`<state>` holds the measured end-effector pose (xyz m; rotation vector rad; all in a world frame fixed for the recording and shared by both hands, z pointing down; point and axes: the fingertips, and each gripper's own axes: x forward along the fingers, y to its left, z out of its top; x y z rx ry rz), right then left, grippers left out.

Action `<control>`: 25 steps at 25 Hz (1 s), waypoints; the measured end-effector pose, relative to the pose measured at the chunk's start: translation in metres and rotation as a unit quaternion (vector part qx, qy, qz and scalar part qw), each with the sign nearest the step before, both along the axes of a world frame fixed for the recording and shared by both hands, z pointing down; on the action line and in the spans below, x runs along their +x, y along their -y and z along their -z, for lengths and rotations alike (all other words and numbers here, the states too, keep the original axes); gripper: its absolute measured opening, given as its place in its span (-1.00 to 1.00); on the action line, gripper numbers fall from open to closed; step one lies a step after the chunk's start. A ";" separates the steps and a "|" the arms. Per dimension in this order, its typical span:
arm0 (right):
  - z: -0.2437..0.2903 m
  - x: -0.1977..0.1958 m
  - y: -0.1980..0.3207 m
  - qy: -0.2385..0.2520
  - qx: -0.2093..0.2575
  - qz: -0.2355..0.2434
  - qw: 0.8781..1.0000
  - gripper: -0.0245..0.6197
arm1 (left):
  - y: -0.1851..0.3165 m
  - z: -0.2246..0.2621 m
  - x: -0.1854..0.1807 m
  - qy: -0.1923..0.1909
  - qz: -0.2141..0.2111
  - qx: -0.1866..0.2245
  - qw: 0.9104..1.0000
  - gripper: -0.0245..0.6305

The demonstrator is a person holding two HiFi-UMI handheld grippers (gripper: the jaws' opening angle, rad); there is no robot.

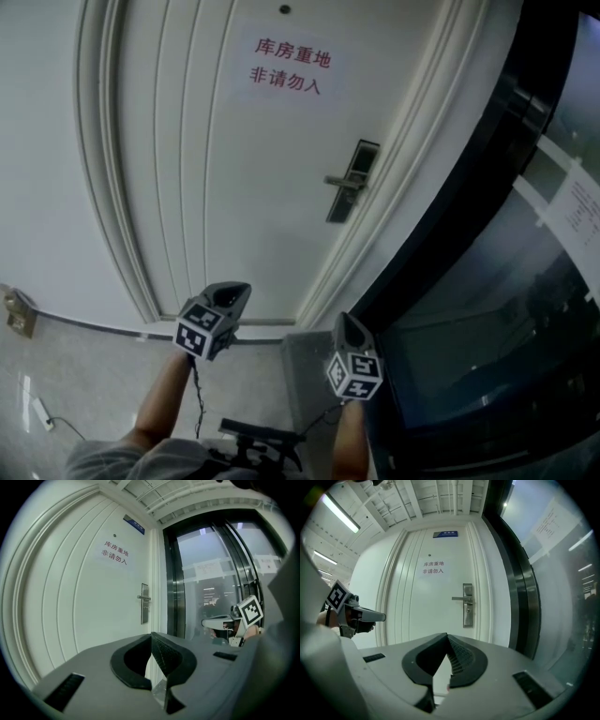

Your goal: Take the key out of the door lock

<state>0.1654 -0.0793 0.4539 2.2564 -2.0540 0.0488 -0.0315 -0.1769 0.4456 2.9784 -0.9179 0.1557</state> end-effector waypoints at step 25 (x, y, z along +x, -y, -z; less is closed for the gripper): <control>0.003 0.099 0.161 0.002 -0.007 0.007 1.000 -0.89 | 0.148 0.010 0.085 0.001 0.017 -0.002 1.000 -0.95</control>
